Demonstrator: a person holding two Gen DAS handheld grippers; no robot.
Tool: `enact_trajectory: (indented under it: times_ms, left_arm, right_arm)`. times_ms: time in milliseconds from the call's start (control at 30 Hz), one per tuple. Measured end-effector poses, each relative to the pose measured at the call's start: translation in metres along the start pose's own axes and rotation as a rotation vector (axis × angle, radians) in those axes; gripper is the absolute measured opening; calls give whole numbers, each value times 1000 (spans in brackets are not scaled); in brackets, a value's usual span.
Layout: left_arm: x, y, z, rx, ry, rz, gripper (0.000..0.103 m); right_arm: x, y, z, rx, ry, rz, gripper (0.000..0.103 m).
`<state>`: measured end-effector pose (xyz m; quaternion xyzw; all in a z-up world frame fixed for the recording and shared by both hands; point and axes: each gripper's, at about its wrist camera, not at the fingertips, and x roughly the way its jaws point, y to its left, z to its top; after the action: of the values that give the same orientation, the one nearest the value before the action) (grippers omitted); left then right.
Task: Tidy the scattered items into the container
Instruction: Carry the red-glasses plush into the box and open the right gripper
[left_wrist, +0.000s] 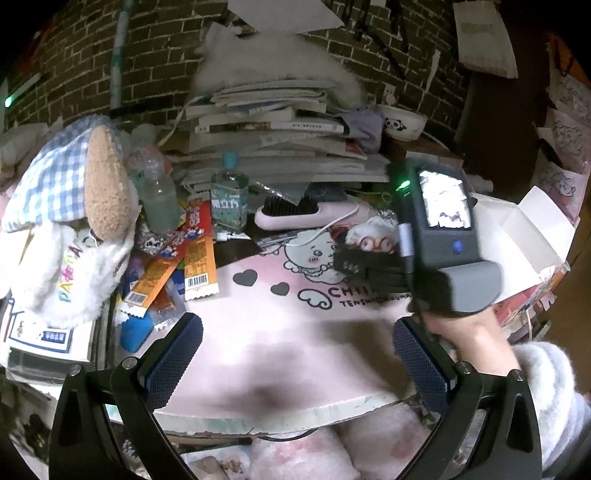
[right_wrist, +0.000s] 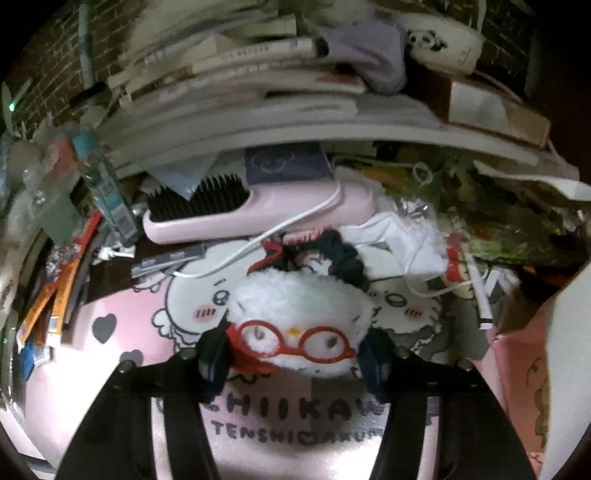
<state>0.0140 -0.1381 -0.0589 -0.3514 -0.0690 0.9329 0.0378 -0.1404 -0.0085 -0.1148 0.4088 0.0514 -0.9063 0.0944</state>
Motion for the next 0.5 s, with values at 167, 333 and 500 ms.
enact_trajectory:
  times_ms: [167, 333, 500]
  left_arm:
    - [6, 0, -2, -1, 17, 0, 103]
    - [11, -2, -2, 5, 25, 8, 103]
    - [17, -7, 1, 7, 22, -1, 103]
  right_arm:
    - [-30, -5, -2, -7, -79, 9, 55]
    - [-66, -10, 4, -8, -168, 32, 55]
    - [-116, -22, 9, -12, -234, 131, 55]
